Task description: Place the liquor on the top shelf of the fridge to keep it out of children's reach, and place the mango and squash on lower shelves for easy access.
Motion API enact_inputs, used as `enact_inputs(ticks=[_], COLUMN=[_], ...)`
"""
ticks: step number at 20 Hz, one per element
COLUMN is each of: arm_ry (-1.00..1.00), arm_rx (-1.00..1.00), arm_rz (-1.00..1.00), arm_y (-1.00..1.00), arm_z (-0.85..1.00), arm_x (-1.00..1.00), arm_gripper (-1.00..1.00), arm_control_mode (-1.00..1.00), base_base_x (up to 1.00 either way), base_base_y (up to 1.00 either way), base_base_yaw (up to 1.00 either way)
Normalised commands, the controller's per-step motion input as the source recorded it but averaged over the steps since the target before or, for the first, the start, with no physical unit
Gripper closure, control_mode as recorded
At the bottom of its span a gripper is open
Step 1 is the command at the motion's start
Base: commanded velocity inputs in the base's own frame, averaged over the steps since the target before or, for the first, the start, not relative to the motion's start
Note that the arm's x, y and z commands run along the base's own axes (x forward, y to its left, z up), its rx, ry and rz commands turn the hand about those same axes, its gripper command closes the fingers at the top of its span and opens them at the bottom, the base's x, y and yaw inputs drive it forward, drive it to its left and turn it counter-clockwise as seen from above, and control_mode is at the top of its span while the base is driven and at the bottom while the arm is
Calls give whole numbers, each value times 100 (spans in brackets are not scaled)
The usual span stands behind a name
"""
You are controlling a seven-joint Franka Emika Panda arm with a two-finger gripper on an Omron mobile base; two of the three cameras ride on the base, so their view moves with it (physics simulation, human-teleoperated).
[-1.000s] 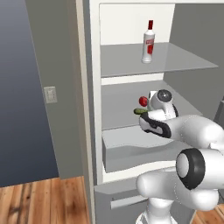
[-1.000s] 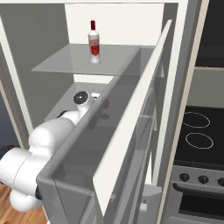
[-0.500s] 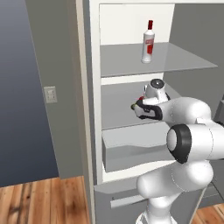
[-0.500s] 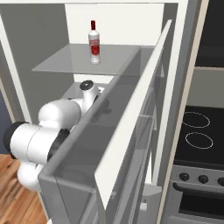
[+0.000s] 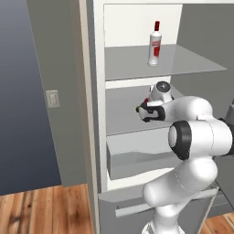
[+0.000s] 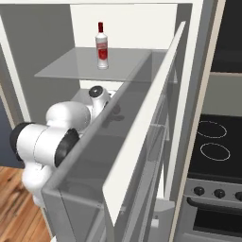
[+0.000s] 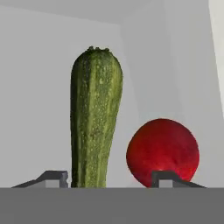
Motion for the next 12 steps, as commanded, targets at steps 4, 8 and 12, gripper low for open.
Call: enact_inputs(ticks=[4,8,12], arm_ry=[-30,-32,-33], arm_rx=[-2,-4,-3], arm_rz=[0,0,0], arm_y=[0,0,0], arm_z=[-19,-3,1], arm_x=[-33,-50,-55], arm_gripper=[-100,-100,-100], arm_control_mode=[-100,-100,-100], base_base_x=[0,0,0], base_base_y=[0,0,0], base_base_yaw=[0,0,0])
